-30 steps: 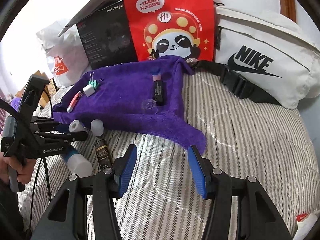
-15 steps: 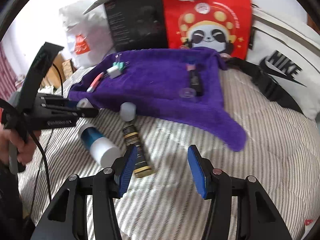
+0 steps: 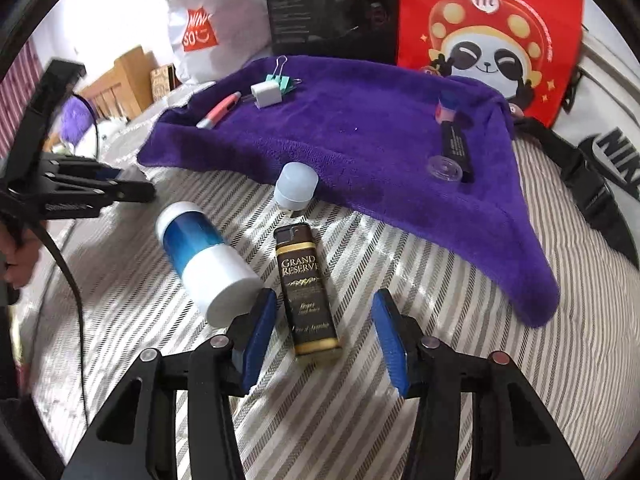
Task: Organize rigid objects
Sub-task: 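Grasp the tape roll with the left gripper while the right grasps the Grand Reserve bottle, then carry the tape roll onto the towel while the right gripper sets the bottle there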
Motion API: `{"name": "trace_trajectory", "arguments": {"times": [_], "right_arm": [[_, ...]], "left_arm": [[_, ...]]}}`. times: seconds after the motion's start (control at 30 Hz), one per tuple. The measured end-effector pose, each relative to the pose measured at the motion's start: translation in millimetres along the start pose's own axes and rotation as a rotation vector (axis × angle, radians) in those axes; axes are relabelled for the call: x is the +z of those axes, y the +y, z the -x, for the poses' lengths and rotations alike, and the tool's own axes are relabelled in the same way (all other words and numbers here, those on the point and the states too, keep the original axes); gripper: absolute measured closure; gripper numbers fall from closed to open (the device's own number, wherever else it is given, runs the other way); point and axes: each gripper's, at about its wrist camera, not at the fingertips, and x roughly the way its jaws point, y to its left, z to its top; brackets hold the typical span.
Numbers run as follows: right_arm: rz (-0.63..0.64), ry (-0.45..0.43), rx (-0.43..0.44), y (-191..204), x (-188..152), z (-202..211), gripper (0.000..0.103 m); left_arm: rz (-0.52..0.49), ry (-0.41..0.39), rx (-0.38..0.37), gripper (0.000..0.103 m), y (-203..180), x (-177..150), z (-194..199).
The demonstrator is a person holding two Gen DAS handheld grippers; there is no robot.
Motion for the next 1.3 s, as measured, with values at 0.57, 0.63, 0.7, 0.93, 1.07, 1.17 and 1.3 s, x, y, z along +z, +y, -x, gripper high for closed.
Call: {"name": "trace_trajectory", "arguments": {"times": [0.57, 0.63, 0.7, 0.93, 1.07, 1.17, 1.3], "right_arm": [[-0.114, 0.018, -0.089, -9.8, -4.5, 3.8, 0.076], [-0.116, 0.015, -0.092, -10.6, -3.2, 3.0, 0.078], [-0.112, 0.016, -0.095, -9.8, -3.6, 3.8, 0.078], [-0.111, -0.011, -0.094, -9.7, -3.9, 2.5, 0.078], [-0.116, -0.067, -0.108, -7.6, -11.6, 4.6, 0.078], [-0.111, -0.067, -0.114, -7.1, -10.4, 4.0, 0.078], [-0.112, -0.068, -0.111, -7.2, -10.3, 3.7, 0.078]], "left_arm": [[-0.025, -0.028, -0.015, 0.075, 4.6, -7.3, 5.2], [-0.023, -0.029, -0.02, 0.075, 5.4, -7.6, 5.5], [-0.027, -0.031, -0.024, 0.075, 6.3, -9.0, 6.3], [-0.017, -0.066, -0.008, 0.075, 3.6, -9.4, 5.5], [-0.003, -0.131, 0.002, 0.075, 2.3, -17.7, 7.9], [0.008, -0.187, 0.006, 0.075, 2.8, -25.3, 9.4], [-0.002, -0.206, 0.024, 0.075, 0.3, -27.1, 10.0]]}}
